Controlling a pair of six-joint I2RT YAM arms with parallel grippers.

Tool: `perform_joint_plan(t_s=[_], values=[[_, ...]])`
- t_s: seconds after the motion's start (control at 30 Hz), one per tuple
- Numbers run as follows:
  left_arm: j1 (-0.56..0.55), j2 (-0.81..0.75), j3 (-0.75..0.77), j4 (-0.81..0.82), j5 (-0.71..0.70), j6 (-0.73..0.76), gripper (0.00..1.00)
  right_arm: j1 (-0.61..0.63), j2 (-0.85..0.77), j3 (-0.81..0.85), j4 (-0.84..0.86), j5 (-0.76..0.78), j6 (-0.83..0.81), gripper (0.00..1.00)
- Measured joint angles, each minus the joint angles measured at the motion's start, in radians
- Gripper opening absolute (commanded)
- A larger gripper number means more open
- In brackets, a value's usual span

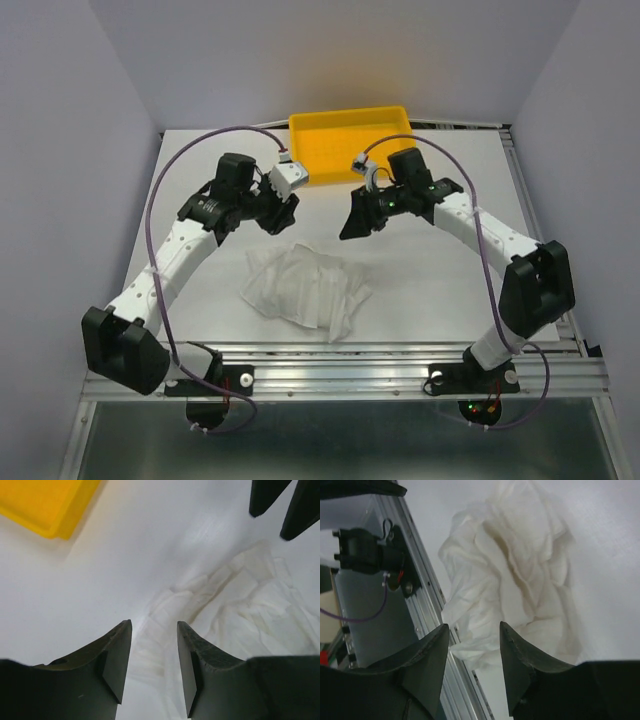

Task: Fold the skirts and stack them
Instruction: Fold the skirt

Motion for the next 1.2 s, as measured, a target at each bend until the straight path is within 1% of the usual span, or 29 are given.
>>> perform_joint_plan(t_s=[0.13, 0.23, 0.33, 0.47, 0.53, 0.67, 0.73, 0.8, 0.9, 0.93, 1.0, 1.13, 1.2], values=[[-0.016, -0.100, -0.112, -0.043, 0.032, -0.099, 0.49, 0.161, 0.000, -0.079, -0.023, -0.015, -0.035, 0.50], [-0.022, -0.108, -0.183, -0.064, 0.070, -0.167, 0.49, 0.265, 0.000, -0.127, -0.016, -0.010, -0.036, 0.47], [-0.027, -0.098, -0.243, -0.060, 0.075, -0.229, 0.49, 0.288, 0.009, -0.158, -0.014, 0.016, -0.023, 0.48], [-0.051, 0.000, -0.248, -0.028, 0.062, -0.284, 0.49, 0.257, 0.036, -0.172, -0.010, 0.090, -0.006, 0.48], [-0.069, 0.080, -0.251, 0.002, 0.045, -0.308, 0.52, 0.246, 0.059, -0.172, -0.002, 0.117, -0.005, 0.46], [-0.099, 0.206, -0.257, 0.064, -0.014, -0.369, 0.55, 0.200, 0.154, -0.172, 0.010, 0.161, 0.003, 0.48], [-0.106, 0.260, -0.253, 0.101, -0.062, -0.399, 0.57, 0.148, 0.212, -0.172, 0.005, 0.167, 0.013, 0.50], [-0.111, 0.314, -0.240, 0.126, -0.099, -0.428, 0.57, 0.072, 0.225, -0.172, 0.001, 0.168, 0.013, 0.52], [-0.115, 0.394, -0.174, 0.153, -0.143, -0.476, 0.58, -0.042, 0.216, -0.171, -0.009, 0.185, 0.003, 0.55], [-0.118, 0.411, -0.153, 0.168, -0.159, -0.483, 0.58, -0.074, 0.208, -0.171, -0.013, 0.196, 0.000, 0.58], [-0.127, 0.441, -0.118, 0.204, -0.201, -0.484, 0.60, -0.115, 0.180, -0.171, -0.034, 0.214, -0.008, 0.62], [-0.136, 0.452, -0.093, 0.222, -0.295, -0.471, 0.63, -0.140, 0.102, -0.166, -0.073, 0.232, -0.031, 0.69], [-0.140, 0.443, -0.093, 0.219, -0.325, -0.468, 0.66, -0.145, 0.066, -0.156, -0.094, 0.237, -0.045, 0.70]])
